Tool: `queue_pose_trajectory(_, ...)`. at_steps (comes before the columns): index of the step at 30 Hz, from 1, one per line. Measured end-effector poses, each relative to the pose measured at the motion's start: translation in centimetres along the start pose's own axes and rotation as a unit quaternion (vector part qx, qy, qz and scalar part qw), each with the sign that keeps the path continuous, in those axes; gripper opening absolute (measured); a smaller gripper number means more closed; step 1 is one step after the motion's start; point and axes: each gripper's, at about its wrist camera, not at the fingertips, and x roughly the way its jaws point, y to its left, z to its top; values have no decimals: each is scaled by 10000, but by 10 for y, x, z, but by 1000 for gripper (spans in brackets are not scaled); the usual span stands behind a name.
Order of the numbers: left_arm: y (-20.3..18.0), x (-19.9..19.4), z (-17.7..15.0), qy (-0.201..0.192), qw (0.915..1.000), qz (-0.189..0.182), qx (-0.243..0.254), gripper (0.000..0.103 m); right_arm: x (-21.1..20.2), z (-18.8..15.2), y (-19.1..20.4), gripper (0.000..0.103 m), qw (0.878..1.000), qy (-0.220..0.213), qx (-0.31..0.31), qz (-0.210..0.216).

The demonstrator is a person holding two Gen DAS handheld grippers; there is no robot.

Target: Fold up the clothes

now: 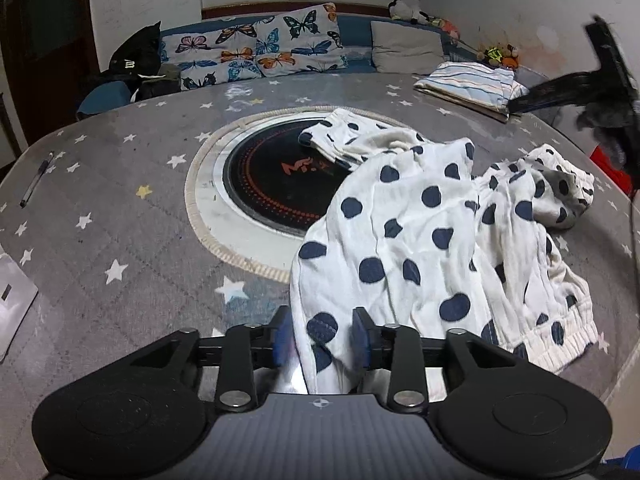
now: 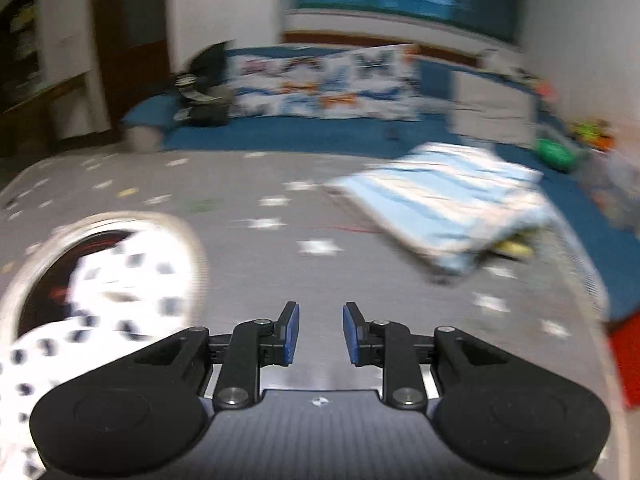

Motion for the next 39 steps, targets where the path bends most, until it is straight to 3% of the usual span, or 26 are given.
queue_pose_trajectory(5, -2, 8, 9, -29, 10000, 37, 12, 51, 28, 14, 79, 26, 9947, 220, -510, 860)
queue_pose_trajectory(7, -1, 14, 14, -18, 10000, 31, -11, 51, 37, 18, 109, 33, 9904, 305, -740, 1131)
queue_pose_trajectory(11, 0, 25, 19, 40, 10000, -8, -39, 49, 52, 23, 161, 35, 9804, 476, -1186, 1498)
queue_pose_trajectory(15, -1, 29, 20, 61, 9999, -103, -10, 43, 74, 24, 190, 35, 9776, 699, -1381, 1425)
queue_pose_trajectory(22, -2, 33, 20, 45, 9996, -283, 50, 17, 101, 29, 196, 34, 9813, 899, -1324, 1072)
queue_pose_trajectory(25, -2, 34, 20, 38, 9993, -360, 75, 14, 106, 31, 197, 33, 9811, 944, -1323, 1054)
queue_pose_trajectory(32, 0, 32, 17, -21, 9988, -487, 58, 11, 111, 40, 207, 4, 9806, 932, -1441, 945)
queue_pose_trajectory(39, 6, 28, 15, -75, 9983, -584, -31, 7, 104, 68, 211, 1, 9853, 585, -1257, 996)
